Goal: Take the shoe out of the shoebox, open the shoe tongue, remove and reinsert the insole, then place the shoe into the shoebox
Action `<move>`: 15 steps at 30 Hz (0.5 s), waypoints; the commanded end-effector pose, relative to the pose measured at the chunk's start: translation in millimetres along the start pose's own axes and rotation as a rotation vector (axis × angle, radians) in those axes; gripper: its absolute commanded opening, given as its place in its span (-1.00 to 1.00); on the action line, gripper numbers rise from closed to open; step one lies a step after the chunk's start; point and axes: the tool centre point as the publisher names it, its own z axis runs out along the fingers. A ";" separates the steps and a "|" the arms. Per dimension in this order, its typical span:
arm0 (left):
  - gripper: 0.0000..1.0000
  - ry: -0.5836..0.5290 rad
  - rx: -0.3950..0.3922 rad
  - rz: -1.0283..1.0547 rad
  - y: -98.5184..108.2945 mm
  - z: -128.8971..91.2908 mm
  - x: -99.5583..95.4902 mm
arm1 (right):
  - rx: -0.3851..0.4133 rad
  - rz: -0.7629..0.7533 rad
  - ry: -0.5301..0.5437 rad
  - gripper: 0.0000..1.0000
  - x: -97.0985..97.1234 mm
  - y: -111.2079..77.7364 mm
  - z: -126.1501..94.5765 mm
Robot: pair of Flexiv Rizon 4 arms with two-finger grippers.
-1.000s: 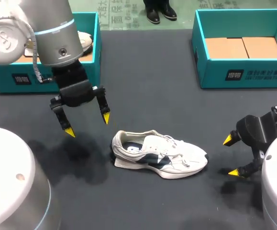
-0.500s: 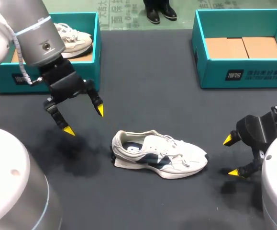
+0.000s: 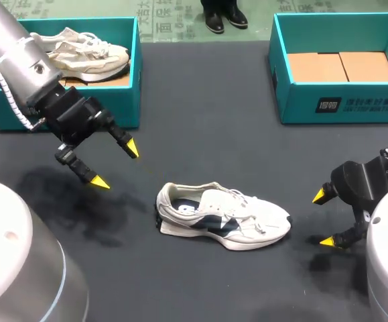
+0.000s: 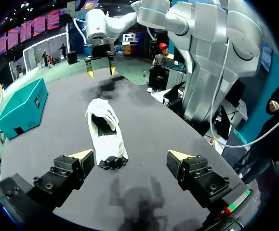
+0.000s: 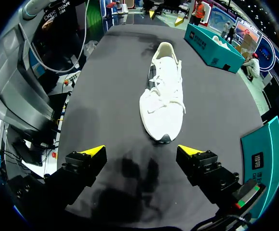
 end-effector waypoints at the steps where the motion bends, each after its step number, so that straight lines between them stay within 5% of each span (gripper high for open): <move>1: 1.00 -0.034 0.035 -0.030 6.3 3.5 0.8 | 0.001 0.000 -0.004 1.00 2.5 0.0 -0.7; 10: 1.00 -0.276 0.102 -0.198 37.4 22.5 14.8 | 0.001 0.000 -0.004 1.00 2.5 0.0 -0.7; 15: 1.00 -0.295 0.268 -0.197 52.9 33.1 22.5 | 0.001 0.000 -0.004 1.00 2.5 0.0 -0.7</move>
